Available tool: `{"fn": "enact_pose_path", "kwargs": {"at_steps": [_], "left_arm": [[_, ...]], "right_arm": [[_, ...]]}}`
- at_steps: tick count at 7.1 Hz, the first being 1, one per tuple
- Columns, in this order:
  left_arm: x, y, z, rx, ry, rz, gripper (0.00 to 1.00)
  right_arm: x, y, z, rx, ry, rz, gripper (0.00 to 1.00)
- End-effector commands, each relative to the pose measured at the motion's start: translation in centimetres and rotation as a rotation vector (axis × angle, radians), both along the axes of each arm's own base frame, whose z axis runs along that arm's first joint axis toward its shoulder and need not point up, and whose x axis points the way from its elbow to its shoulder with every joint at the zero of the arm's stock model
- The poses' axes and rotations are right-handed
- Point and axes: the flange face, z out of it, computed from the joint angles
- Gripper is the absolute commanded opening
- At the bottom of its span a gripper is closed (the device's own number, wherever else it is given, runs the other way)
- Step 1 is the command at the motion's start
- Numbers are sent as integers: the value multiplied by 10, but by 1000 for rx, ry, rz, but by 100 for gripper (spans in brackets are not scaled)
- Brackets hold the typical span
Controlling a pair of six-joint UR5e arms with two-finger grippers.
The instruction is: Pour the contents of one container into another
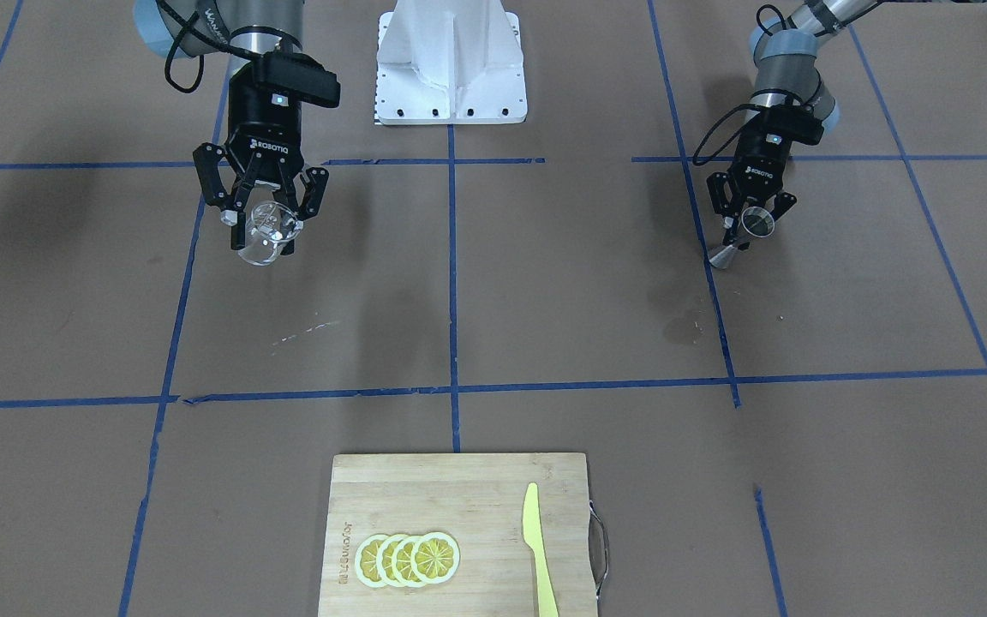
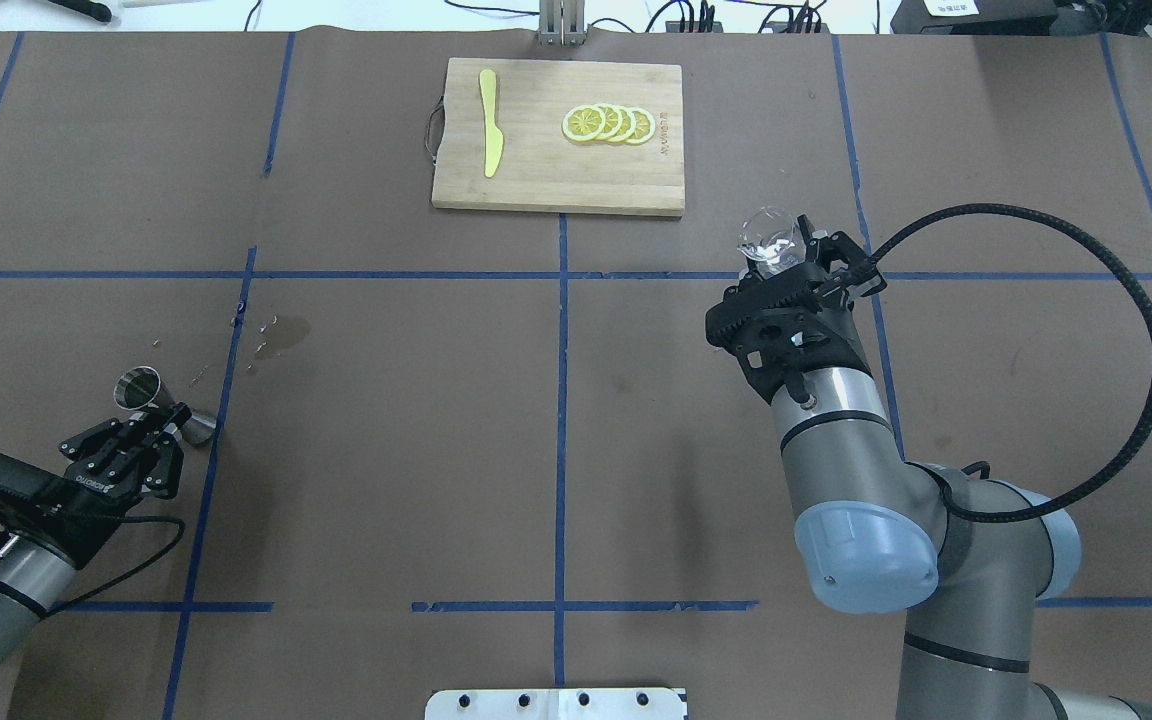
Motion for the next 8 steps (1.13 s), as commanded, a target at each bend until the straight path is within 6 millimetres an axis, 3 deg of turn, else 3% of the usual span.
{"fn": "enact_pose_path", "kwargs": {"at_steps": [1,8], "left_arm": [[-2,0,2,1,-8,-3,0],[4,10,1,30,-60,-6,0]], "right_arm": [[0,0,0,0,0,0,0],[1,0,0,0,0,0,0]]}}
